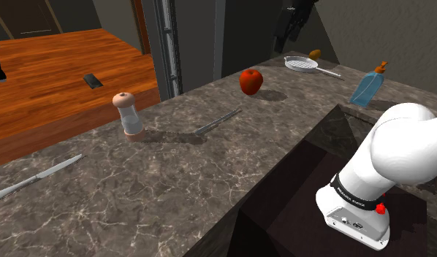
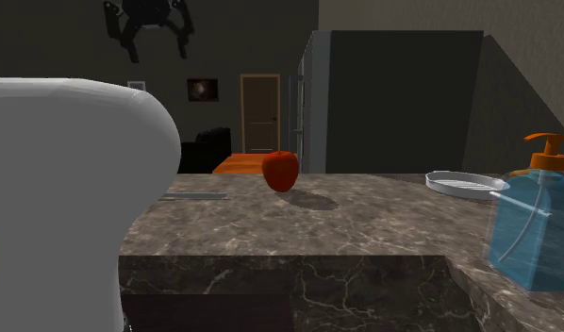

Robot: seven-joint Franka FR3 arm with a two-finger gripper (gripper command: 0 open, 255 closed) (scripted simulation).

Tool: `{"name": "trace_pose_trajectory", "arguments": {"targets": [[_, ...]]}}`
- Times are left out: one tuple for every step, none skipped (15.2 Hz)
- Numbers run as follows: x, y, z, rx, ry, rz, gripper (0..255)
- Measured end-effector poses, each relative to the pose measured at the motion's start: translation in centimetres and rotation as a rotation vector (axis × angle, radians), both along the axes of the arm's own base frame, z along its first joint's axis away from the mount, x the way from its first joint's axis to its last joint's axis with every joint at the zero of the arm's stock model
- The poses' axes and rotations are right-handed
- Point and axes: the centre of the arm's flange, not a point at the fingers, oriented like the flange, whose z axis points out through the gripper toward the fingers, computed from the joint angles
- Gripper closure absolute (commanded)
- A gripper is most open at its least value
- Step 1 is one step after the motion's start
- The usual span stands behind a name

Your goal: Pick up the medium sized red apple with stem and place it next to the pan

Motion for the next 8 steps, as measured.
{"name": "trace_pose_trajectory", "arguments": {"targets": [[0.0,0.0,0.0,0.000,0.000,0.000,0],[0.5,-0.4,-0.3,0.000,-0.005,-0.011,0],[0.9,-0.9,-1.0,0.000,-0.012,-0.027,0],[1.7,-1.4,-1.5,0.000,-0.022,-0.047,0],[2.6,-2.0,-2.1,0.000,-0.032,-0.068,0],[3.1,-2.4,-2.8,0.000,-0.043,-0.089,0],[3.9,-2.7,-3.7,-0.001,-0.053,-0.111,0],[4.5,-3.2,-4.5,0.000,-0.065,-0.133,0]]}}
